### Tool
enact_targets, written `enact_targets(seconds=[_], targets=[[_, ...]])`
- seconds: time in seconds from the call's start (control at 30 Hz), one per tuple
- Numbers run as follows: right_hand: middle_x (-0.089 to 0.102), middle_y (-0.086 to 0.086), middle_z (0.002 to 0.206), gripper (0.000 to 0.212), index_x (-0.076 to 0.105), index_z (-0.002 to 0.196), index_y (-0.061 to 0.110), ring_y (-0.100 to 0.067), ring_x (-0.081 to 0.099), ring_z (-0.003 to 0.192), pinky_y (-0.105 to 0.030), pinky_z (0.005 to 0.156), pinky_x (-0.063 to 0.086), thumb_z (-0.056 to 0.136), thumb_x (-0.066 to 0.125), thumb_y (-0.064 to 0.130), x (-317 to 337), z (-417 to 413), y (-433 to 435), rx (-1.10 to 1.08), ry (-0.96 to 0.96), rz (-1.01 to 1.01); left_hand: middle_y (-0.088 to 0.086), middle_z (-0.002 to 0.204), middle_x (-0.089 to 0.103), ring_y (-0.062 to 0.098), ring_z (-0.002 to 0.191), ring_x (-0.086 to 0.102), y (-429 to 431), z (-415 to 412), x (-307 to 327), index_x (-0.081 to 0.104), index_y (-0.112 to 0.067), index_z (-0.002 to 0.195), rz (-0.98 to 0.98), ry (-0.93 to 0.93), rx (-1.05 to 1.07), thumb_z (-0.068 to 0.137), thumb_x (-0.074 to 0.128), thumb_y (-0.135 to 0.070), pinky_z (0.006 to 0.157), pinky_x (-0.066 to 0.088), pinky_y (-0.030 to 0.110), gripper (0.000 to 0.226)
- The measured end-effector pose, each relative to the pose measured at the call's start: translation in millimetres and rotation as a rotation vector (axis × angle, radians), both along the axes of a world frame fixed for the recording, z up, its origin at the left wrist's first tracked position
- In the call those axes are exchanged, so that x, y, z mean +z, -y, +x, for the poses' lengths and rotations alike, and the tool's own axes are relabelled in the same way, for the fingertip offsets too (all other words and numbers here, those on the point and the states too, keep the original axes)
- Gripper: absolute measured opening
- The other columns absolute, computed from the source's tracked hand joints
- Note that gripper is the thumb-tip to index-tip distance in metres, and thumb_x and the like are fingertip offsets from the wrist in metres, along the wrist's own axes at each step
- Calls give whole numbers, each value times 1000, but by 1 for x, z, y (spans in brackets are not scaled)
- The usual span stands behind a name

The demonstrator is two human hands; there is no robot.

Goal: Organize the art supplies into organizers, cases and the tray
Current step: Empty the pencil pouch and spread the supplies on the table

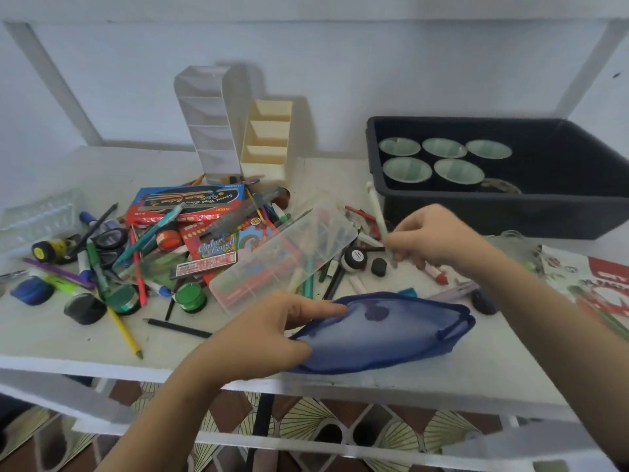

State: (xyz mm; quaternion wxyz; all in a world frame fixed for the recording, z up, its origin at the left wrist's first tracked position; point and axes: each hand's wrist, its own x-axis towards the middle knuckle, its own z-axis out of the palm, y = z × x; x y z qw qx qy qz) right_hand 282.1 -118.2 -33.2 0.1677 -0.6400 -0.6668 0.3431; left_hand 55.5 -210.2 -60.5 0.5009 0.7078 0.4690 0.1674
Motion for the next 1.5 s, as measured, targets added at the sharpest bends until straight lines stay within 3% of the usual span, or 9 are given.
enact_targets(seconds=[0.2, 0.37, 0.47, 0.5, 0.67, 0.83, 1.03, 1.3, 1.5], targets=[[68, -1, 61, 3, 66, 79, 10, -6, 55, 47, -13, 47, 44, 80, 68, 7, 28, 5, 45, 272, -316, 140, -42, 109, 52, -19, 109, 50, -6, 5, 4, 60, -34, 117, 4, 8, -13, 71, 51, 8, 84, 38, 0, 63], [62, 15, 65, 5, 64, 79, 29, -2, 55, 60, -26, 61, 53, 76, 65, 33, 14, 7, 61, 625, 420, 254, -21, 110, 67, -7, 101, 61, -10, 6, 3, 66, -41, 105, -17, 73, 24, 68, 50, 7, 77, 49, 11, 63], [54, 14, 68, 14, 63, 82, 27, -3, 50, 65, -19, 59, 44, 83, 61, 41, 12, 9, 66, 698, 581, 214, -12, 116, 66, -13, 81, 62, -11, 6, 4, 68, -22, 110, -17, 79, 57, 74, 51, 14, 59, 48, 7, 54], [52, 14, 66, 16, 64, 81, 28, -2, 49, 63, -16, 57, 41, 85, 60, 43, 14, 11, 67, 712, 584, 175, -14, 117, 64, -15, 81, 61, -12, 6, 4, 65, -20, 114, -20, 65, 56, 76, 51, 17, 68, 51, 7, 55], [58, 6, 54, 19, 67, 71, 23, -2, 49, 48, -19, 50, 44, 85, 62, 35, 15, 28, 42, 421, -9, 142, -17, 108, 69, 3, 103, 64, -14, 2, 0, 64, -29, 114, -69, 75, 35, 75, 49, 14, 68, 49, 12, 59], [60, 11, 87, 13, 62, 97, 29, -8, 56, 81, -23, 69, 46, 86, 63, 36, -32, 40, 14, 339, 479, 111, -32, 108, 62, -7, 108, 58, -9, 4, -2, 66, -33, 105, -54, 98, 45, 76, 45, 22, 83, 45, 8, 65], [61, 7, 96, 12, 58, 93, 27, -13, 53, 85, -26, 66, 42, 86, 61, 36, -54, 36, 12, 348, 559, 138, -35, 111, 60, -8, 110, 57, -7, 3, -1, 65, -31, 109, -58, 86, 11, 64, 47, -2, 86, 43, 7, 57], [56, 14, 64, 11, 64, 77, 27, 2, 46, 55, -12, 50, 37, 78, 70, 36, -4, 28, 37, 286, -114, 319, -37, 109, 58, -9, 107, 57, -9, 5, -3, 63, -29, 112, -44, 90, 32, 76, 46, 19, 81, 45, 7, 62], [62, 9, 68, 22, 70, 86, 27, -4, 48, 56, -17, 50, 38, 84, 58, 45, -5, 22, 38, 370, -65, 301, -33, 108, 62, -6, 106, 60, -10, 5, -2, 65, -31, 107, -61, 126, 50, 65, 49, -1, 79, 46, 8, 54]])
